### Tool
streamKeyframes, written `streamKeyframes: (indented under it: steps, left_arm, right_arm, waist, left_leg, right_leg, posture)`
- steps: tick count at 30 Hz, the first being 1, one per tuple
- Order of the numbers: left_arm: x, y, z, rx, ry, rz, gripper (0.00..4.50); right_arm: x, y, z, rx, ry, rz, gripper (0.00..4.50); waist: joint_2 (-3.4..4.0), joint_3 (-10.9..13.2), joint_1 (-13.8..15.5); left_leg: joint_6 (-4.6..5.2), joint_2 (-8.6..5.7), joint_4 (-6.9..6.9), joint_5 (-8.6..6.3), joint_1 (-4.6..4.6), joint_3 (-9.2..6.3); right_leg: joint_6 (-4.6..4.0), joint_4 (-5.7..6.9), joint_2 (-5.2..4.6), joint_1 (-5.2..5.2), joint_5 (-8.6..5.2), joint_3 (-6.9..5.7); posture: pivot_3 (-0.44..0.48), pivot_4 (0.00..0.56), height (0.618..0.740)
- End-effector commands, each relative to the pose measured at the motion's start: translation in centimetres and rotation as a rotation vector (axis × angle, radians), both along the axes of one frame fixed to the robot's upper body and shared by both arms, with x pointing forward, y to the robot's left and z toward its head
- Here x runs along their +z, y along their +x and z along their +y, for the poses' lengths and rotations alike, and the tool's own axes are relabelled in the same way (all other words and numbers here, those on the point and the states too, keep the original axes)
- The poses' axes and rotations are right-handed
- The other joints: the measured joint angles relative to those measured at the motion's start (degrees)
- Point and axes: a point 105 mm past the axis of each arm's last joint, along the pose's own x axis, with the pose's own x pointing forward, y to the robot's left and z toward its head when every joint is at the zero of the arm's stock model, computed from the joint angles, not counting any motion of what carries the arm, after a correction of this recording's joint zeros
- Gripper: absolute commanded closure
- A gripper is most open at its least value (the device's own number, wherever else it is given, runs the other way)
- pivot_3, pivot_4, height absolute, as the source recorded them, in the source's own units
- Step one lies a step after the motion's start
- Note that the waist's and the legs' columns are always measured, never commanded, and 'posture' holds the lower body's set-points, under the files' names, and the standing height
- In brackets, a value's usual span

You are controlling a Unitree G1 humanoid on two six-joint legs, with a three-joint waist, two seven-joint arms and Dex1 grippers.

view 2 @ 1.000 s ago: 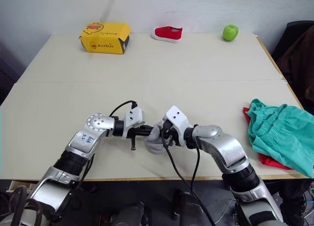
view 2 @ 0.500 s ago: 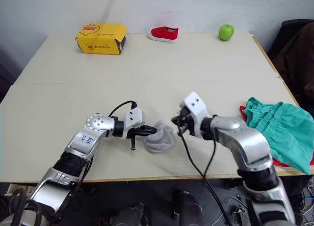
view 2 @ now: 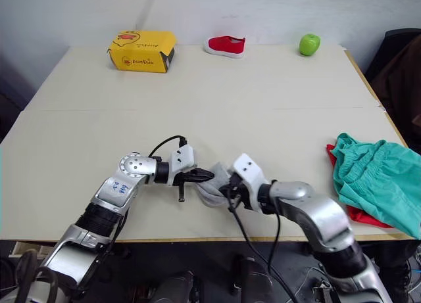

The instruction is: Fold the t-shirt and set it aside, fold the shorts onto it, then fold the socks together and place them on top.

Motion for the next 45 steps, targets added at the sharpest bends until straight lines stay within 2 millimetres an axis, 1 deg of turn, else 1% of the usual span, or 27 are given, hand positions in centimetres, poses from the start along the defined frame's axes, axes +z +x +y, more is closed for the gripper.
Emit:
streamKeyframes:
  steps: [1,3,4,7,8,9,10,12,13,15,19,22,24,27,30,34,38,39,41,42,43,45]
  left_arm:
    - [-1.3,-0.5,0.1,0.0,0.035,0.028,4.5]
    - [-1.3,-0.5,0.1,-0.001,0.036,0.026,4.5]
    - [-1.3,-0.5,0.1,-0.002,0.037,0.024,4.5]
    - [-1.2,-0.6,0.0,-0.004,0.035,0.017,4.5]
    - [-1.2,-0.6,0.0,-0.004,0.035,0.015,4.5]
    - [-1.1,-0.6,0.0,-0.004,0.034,0.013,4.5]
    - [-1.1,-0.6,0.0,-0.004,0.034,0.011,4.5]
    - [-1.1,-0.6,-0.1,-0.005,0.034,0.009,4.5]
    - [-1.1,-0.7,-0.2,-0.006,0.035,0.007,4.5]
    - [-1.2,-0.8,-0.2,-0.006,0.035,0.006,4.5]
    - [-1.2,-0.8,-0.3,-0.004,0.035,0.002,4.5]
    - [-1.1,-0.8,-0.2,-0.001,0.04,-0.006,4.5]
    - [-1.0,-0.8,-0.2,0.004,0.041,-0.01,4.5]
    - [-0.9,-0.7,-0.1,0.013,0.038,-0.013,4.5]
    - [-0.8,-0.6,0.0,0.021,0.037,-0.016,4.5]
    - [-0.8,-0.6,0.2,0.031,0.031,-0.016,4.5]
    - [-0.8,-0.6,0.2,0.033,0.026,-0.017,4.5]
    - [-0.8,-0.6,0.2,0.037,0.021,-0.018,4.5]
    - [-0.2,-0.4,0.4,0.057,-0.015,-0.019,4.5]
    - [0.4,-0.4,0.6,0.066,-0.05,-0.005,4.5]
    - [1.2,-0.6,0.6,0.054,-0.092,0.018,4.32]
    - [3.4,-1.5,1.1,0.006,-0.186,0.064,3.92]
  right_arm:
    - [2.2,-1.0,-1.8,-0.02,0.124,0.095,3.91]
    - [2.4,-1.1,-2.6,-0.045,0.146,0.144,3.26]
    - [2.4,-1.0,-3.1,-0.066,0.162,0.177,2.86]
    - [2.0,-0.2,-4.5,-0.137,0.266,0.333,1.83]
    - [1.7,0.1,-4.7,-0.153,0.304,0.38,1.43]
    - [1.5,0.4,-4.7,-0.161,0.339,0.42,1.2]
    - [1.2,0.6,-4.6,-0.166,0.368,0.455,0.87]
    - [1.0,1.1,-3.9,-0.15,0.446,0.526,0.16]
    - [0.9,1.4,-3.4,-0.141,0.479,0.556,0.07]
    - [0.6,1.8,-2.7,-0.14,0.51,0.605,0.07]
    - [-0.9,2.1,-1.4,-0.159,0.479,0.688,0.07]
    - [-1.2,2.5,0.5,-0.14,0.481,0.736,0.07]
    - [-1.5,2.6,1.8,-0.125,0.451,0.749,0.07]
    - [-2.0,2.5,3.0,-0.115,0.416,0.762,0.07]
    - [-2.5,2.7,3.0,-0.145,0.396,0.758,0.67]
    - [-2.5,2.8,3.0,-0.155,0.403,0.754,2.07]
    - [-2.4,2.9,3.0,-0.159,0.41,0.742,3.33]
    - [-2.3,3.0,3.0,-0.162,0.419,0.738,3.74]
    - [-1.9,3.2,2.9,-0.17,0.448,0.719,4.12]
    - [-1.6,3.3,2.8,-0.169,0.468,0.706,4.28]
    - [-1.3,3.3,2.7,-0.169,0.481,0.694,4.3]
    - [-0.2,3.2,2.1,-0.164,0.525,0.654,4.3]
  waist:
    - [0.0,0.0,0.0]
    - [0.0,0.0,0.0]
    - [0.0,0.0,0.0]
    - [0.0,0.0,0.0]
    - [0.0,0.0,0.0]
    - [0.0,0.0,0.0]
    - [0.01,0.0,-0.1]
    - [0.01,0.0,-0.1]
    - [0.01,0.0,-0.2]
    - [0.02,0.0,-0.2]
    - [0.02,0.0,-0.2]
    - [0.04,0.0,-0.5]
    - [0.06,0.0,-0.9]
    - [0.07,0.0,-1.5]
    - [0.09,-0.1,-1.6]
    - [0.1,-0.1,-1.6]
    - [0.07,-0.1,-1.6]
    - [0.04,-0.1,-1.6]
    - [-0.02,-0.2,-1.7]
    - [-0.03,-0.2,-1.7]
    - [-0.03,-0.2,-1.7]
    - [-0.02,-0.2,-1.8]
  left_leg:
    - [0.0,0.01,0.0,0.0,0.01,-0.01]
    - [0.0,0.01,0.0,0.0,0.03,-0.02]
    - [0.0,0.02,0.0,0.0,0.03,-0.02]
    - [0.02,0.01,0.0,-0.01,0.03,-0.01]
    - [0.02,0.01,0.0,-0.01,0.03,-0.01]
    - [0.02,0.01,0.0,-0.01,0.03,-0.01]
    - [0.02,0.01,-0.01,-0.01,0.03,0.0]
    - [0.02,0.01,-0.01,-0.01,0.01,0.02]
    - [0.02,0.01,-0.01,-0.01,0.01,0.02]
    - [0.01,0.01,0.0,0.0,0.01,0.05]
    - [0.01,0.01,0.0,0.0,0.0,0.06]
    - [0.01,0.01,-0.01,0.0,0.05,0.07]
    - [-0.01,0.01,-0.01,0.01,0.07,0.07]
    - [-0.02,0.02,-0.02,0.02,0.08,0.07]
    - [-0.03,0.03,-0.02,0.02,0.08,0.06]
    - [-0.03,0.03,-0.02,0.02,0.08,0.07]
    - [-0.03,0.03,-0.03,0.02,0.05,0.06]
    - [-0.03,0.03,-0.03,0.02,0.08,0.05]
    - [-0.03,0.04,-0.02,0.02,0.09,0.06]
    - [-0.03,0.04,-0.02,0.02,0.09,0.06]
    - [-0.03,0.04,-0.02,0.02,0.09,0.06]
    - [-0.03,0.04,-0.02,0.02,0.05,0.06]
  right_leg:
    - [0.0,0.01,0.0,0.01,0.0,0.0]
    - [0.0,0.02,0.0,0.01,0.0,0.0]
    - [0.0,0.02,0.0,0.01,0.0,0.0]
    - [0.0,0.02,-0.02,0.01,0.0,0.01]
    - [0.0,0.03,-0.02,0.0,0.0,0.01]
    - [-0.01,0.06,-0.01,0.0,0.0,0.01]
    - [-0.01,0.07,-0.02,-0.01,0.0,0.01]
    - [-0.01,0.08,-0.01,-0.03,0.0,0.01]
    - [-0.01,0.08,-0.01,-0.03,0.0,0.01]
    - [-0.01,0.09,-0.01,-0.03,0.0,0.01]
    - [-0.01,0.09,-0.01,-0.03,0.0,0.02]
    - [-0.01,0.11,-0.01,0.0,0.0,0.04]
    - [-0.01,0.15,-0.01,0.0,0.0,0.06]
    - [-0.01,0.17,-0.01,0.0,0.0,0.07]
    - [-0.01,0.17,-0.01,0.0,0.0,0.07]
    - [-0.01,0.17,-0.01,-0.01,0.0,0.08]
    - [-0.01,0.16,-0.01,-0.04,0.0,0.08]
    - [-0.01,0.15,-0.01,0.0,0.0,0.08]
    - [-0.01,0.15,-0.01,0.01,0.0,0.09]
    - [-0.01,0.16,-0.01,0.02,0.0,0.1]
    - [-0.02,0.17,-0.01,0.03,0.0,0.11]
    - [-0.02,0.19,-0.01,-0.06,0.0,0.12]
  posture:
    - [0.0,0.15,0.74]
    - [0.0,0.15,0.74]
    - [0.0,0.15,0.74]
    - [0.0,0.15,0.74]
    - [0.0,0.15,0.74]
    - [0.0,0.15,0.74]
    - [0.0,0.15,0.74]
    - [0.0,0.15,0.74]
    - [0.0,0.15,0.74]
    - [0.0,0.15,0.74]
    - [0.0,0.15,0.74]
    - [0.0,0.15,0.74]
    - [0.0,0.15,0.74]
    - [0.0,0.15,0.74]
    - [0.0,0.15,0.74]
    - [0.0,0.15,0.74]
    - [0.0,0.15,0.74]
    - [0.0,0.15,0.74]
    - [0.0,0.15,0.74]
    - [0.0,0.15,0.74]
    - [0.0,0.15,0.74]
    - [0.0,0.15,0.74]
